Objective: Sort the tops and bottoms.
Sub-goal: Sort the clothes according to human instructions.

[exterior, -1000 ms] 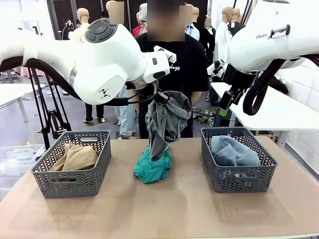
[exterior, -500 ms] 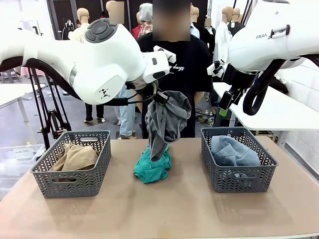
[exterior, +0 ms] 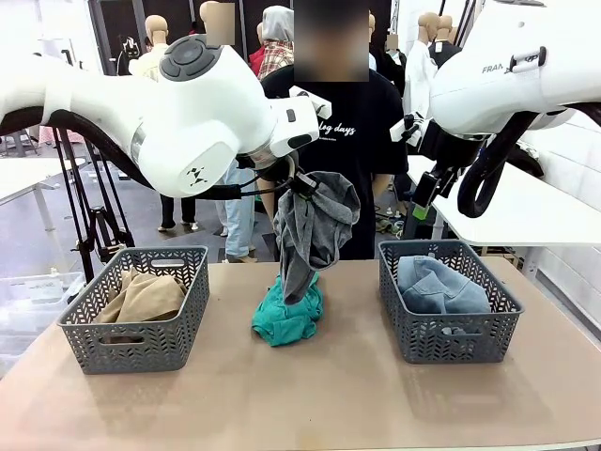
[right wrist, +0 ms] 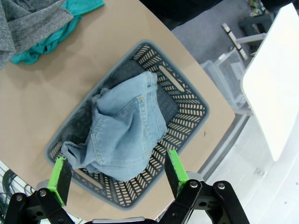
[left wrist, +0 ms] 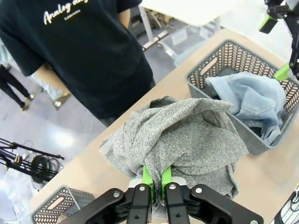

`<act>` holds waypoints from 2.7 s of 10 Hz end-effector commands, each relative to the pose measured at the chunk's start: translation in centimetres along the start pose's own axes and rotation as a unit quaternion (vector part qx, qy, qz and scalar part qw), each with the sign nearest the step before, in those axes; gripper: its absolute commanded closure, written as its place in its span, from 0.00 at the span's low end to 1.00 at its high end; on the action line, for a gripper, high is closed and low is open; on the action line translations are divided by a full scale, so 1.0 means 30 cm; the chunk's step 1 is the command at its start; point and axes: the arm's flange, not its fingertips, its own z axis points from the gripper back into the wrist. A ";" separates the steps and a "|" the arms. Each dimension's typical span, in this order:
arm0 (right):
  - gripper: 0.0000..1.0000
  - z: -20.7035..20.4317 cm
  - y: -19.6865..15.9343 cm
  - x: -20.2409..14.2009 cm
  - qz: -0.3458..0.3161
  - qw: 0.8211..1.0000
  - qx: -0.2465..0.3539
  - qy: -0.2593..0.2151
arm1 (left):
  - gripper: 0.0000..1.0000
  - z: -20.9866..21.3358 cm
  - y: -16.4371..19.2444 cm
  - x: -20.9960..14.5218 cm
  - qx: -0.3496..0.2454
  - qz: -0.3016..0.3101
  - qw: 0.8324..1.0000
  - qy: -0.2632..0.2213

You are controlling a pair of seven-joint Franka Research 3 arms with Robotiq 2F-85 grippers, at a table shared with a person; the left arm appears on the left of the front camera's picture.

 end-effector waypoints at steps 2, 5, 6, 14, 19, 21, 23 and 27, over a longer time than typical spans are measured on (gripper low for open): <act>0.00 -0.001 -0.001 -0.003 -0.002 1.000 0.006 -0.002 | 1.00 0.001 0.003 0.019 -0.002 -0.001 1.000 -0.004; 0.00 -0.001 -0.001 -0.003 -0.002 1.000 0.006 -0.002 | 1.00 0.001 0.003 0.019 -0.002 -0.001 1.000 -0.004; 0.00 -0.001 -0.001 -0.003 -0.002 1.000 0.006 -0.002 | 1.00 0.001 0.003 0.019 -0.002 -0.001 1.000 -0.004; 0.00 -0.001 -0.001 -0.003 -0.002 1.000 0.006 -0.002 | 1.00 0.001 0.003 0.019 -0.002 -0.001 1.000 -0.004; 0.00 -0.001 -0.001 -0.003 -0.002 1.000 0.006 -0.002 | 1.00 0.001 0.003 0.019 -0.002 -0.001 1.000 -0.004; 0.00 -0.001 -0.001 -0.003 -0.002 1.000 0.006 -0.002 | 1.00 0.001 0.003 0.019 -0.002 -0.001 1.000 -0.004; 0.00 -0.001 -0.001 -0.003 -0.002 1.000 0.006 -0.002 | 1.00 0.001 0.003 0.019 -0.002 -0.001 1.000 -0.004; 0.00 -0.001 -0.001 -0.003 -0.002 1.000 0.006 -0.002 | 1.00 0.001 0.003 0.019 -0.002 -0.001 1.000 -0.004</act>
